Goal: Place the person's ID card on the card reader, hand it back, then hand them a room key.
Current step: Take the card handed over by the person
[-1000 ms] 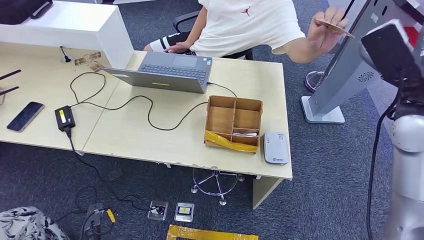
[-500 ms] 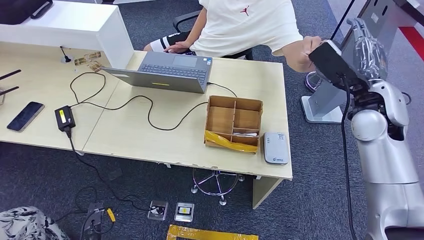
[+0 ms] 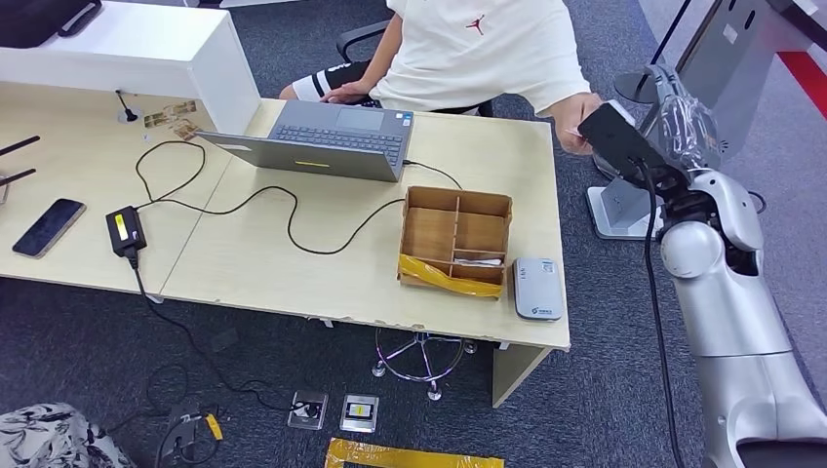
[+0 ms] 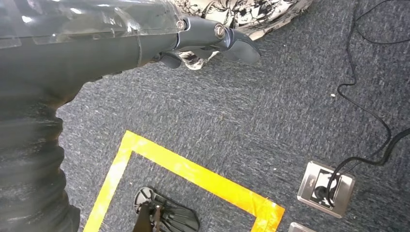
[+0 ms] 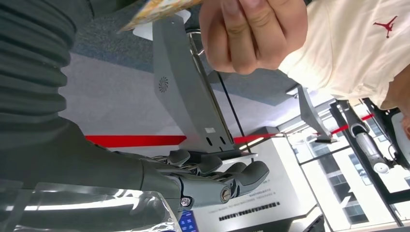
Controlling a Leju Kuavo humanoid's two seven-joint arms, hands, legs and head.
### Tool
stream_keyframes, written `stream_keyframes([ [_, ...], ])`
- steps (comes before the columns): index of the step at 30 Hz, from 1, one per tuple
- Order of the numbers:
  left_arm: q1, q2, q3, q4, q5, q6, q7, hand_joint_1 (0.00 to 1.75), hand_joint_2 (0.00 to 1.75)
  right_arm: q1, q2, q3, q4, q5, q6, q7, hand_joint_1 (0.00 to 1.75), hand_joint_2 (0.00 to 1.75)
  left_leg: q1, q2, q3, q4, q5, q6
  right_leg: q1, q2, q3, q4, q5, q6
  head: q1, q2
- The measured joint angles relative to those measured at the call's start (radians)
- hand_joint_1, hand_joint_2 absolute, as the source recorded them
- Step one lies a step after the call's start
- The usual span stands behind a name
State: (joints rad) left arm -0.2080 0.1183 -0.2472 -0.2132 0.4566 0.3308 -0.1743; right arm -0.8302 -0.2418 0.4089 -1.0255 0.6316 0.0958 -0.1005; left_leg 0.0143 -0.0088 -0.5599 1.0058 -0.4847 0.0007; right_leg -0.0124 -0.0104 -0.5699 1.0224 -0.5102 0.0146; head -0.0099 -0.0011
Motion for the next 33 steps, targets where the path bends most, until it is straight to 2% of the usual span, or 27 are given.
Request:
stream_keyframes([
  [2, 0.001, 0.000, 0.000, 0.000, 0.000, 0.000, 0.001, 0.00, 1.75, 0.000, 0.000, 0.000, 0.005, -0.002, -0.003, -0.001, 0.34, 1.75, 0.000, 0.000, 0.000, 0.000, 0.000, 0.000, 0.000, 0.000, 0.000, 0.000, 0.000, 0.000, 0.000, 0.000],
  [6, 0.002, 0.000, -0.003, 0.001, 0.000, -0.001, 0.001, 0.00, 1.75, 0.000, 0.002, 0.000, 0.016, -0.009, -0.009, -0.004, 1.62, 1.75, 0.000, 0.000, 0.000, 0.000, 0.000, 0.000, 0.000, 0.000, 0.000, 0.000, 0.000, 0.000, 0.000, 0.000],
  [9, 0.004, 0.001, -0.009, 0.001, 0.000, -0.003, 0.003, 0.00, 1.75, 0.001, 0.003, 0.001, 0.020, -0.013, -0.015, -0.007, 1.74, 1.75, 0.000, 0.000, 0.000, 0.000, 0.000, 0.000, 0.000, 0.000, 0.000, 0.000, 0.000, 0.000, 0.000, 0.000],
  [33, 0.007, 0.008, -0.016, 0.004, -0.001, -0.006, 0.007, 0.00, 1.75, 0.025, 0.006, -0.003, 0.024, -0.025, -0.038, -0.008, 1.75, 1.75, 0.000, 0.000, 0.000, 0.000, 0.000, 0.000, 0.000, 0.001, 0.000, 0.000, 0.000, 0.000, 0.000, 0.000],
])
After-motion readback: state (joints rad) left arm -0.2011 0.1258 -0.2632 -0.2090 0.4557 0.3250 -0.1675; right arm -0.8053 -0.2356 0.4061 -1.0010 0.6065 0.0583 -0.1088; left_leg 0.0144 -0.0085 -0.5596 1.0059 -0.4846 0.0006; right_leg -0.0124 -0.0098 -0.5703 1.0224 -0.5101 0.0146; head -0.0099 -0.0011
